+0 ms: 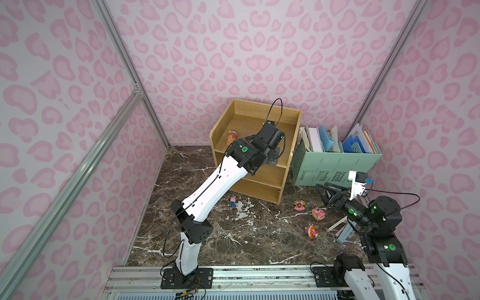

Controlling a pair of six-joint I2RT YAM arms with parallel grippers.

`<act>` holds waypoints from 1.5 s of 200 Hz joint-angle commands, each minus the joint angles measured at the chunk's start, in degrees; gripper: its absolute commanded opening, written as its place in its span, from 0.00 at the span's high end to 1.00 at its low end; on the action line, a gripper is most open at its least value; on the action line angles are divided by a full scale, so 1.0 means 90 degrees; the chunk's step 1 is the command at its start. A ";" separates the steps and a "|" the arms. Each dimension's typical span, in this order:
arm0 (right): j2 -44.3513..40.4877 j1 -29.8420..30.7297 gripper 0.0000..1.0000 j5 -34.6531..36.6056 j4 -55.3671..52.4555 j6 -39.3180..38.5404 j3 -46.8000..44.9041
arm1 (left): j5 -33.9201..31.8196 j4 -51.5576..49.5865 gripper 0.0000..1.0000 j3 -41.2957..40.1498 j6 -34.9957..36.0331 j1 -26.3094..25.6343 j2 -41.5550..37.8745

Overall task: Organize plastic toys on shelves
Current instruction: Place the plastic toy on the shelf.

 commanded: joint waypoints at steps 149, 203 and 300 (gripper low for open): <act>-0.0043 0.0002 0.18 -0.0066 0.0154 0.0059 -0.0078 | 0.0372 -0.0149 0.40 0.0180 -0.0081 0.0028 -0.0352; -0.0036 0.0005 0.18 -0.0095 0.0195 0.0078 -0.0100 | 0.0580 0.0253 0.42 0.0132 -0.0005 0.0026 -0.0807; -0.0060 0.0006 0.17 -0.0114 0.0171 0.0064 -0.0119 | 0.1040 0.0429 0.72 0.0577 0.0034 0.0351 -0.0121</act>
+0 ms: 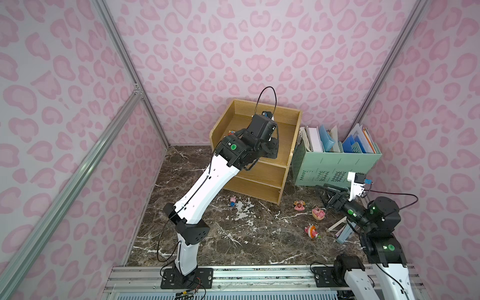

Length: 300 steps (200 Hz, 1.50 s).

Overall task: Organize plastic toys on shelves
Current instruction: Place the plastic toy on the shelf.

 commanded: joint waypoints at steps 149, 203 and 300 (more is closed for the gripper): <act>-0.0033 0.0004 0.18 -0.0049 0.0177 -0.0026 -0.0051 | 0.0245 -0.0238 0.72 -0.0194 0.0021 0.0151 -0.0021; -0.0009 0.0002 0.18 -0.0073 0.0212 -0.0009 -0.0067 | 0.0279 -0.0210 0.68 -0.0197 0.0078 0.0144 -0.0322; -0.0212 0.0011 0.17 -0.0131 0.0197 -0.0284 -0.0142 | 0.1351 0.2186 0.26 -0.3536 0.0973 0.0147 -0.3124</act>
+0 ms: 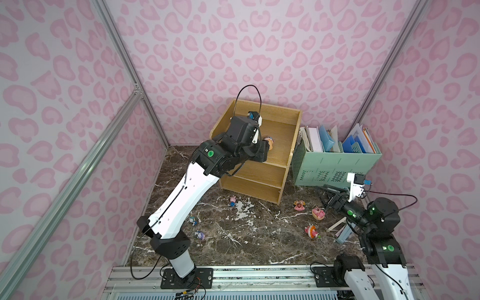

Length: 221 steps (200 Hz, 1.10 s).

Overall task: Organize plastic toys on shelves
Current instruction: Place the plastic toy on the shelf, then pick up the plastic toy at the center of the board.

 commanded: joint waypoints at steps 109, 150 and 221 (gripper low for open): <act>-0.1085 0.1900 0.21 0.0735 0.1728 0.0032 -0.2075 | 0.1449 0.3510 0.01 -0.8960 -0.1422 0.2286 -0.5586; -0.0405 0.4570 0.24 0.3250 0.1538 -0.0567 -0.2180 | 0.1252 0.3253 0.11 -0.9896 -0.2098 0.3502 -0.5132; 0.0835 0.6289 0.23 0.4464 0.2857 -0.0790 -0.2444 | 0.0486 0.2974 0.24 -0.8368 -0.2660 0.4756 -0.2257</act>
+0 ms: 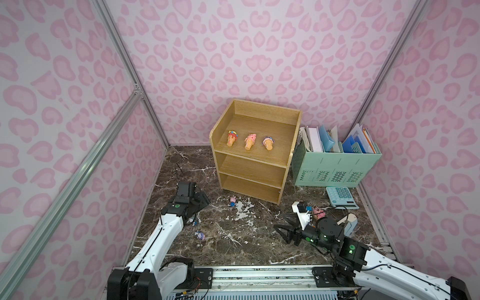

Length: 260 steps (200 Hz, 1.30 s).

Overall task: Organize plastic toys on shelves
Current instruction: Pick up the plastic toy at the center of the board.

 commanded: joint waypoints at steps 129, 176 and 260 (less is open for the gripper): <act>-0.0256 0.0043 0.22 0.0430 0.0633 -0.0035 -0.0246 | -0.0256 -0.0771 0.34 0.2377 -0.0756 0.0475 0.3963; 0.0109 0.0045 0.22 0.0309 0.0843 -0.0035 -0.0156 | -0.0072 -0.0700 0.51 0.2526 -0.0697 0.0515 0.4357; 0.0014 0.0040 0.22 0.0380 0.0709 -0.0070 -0.0109 | 0.0397 -0.0711 0.71 0.2077 -0.0086 0.0483 0.3808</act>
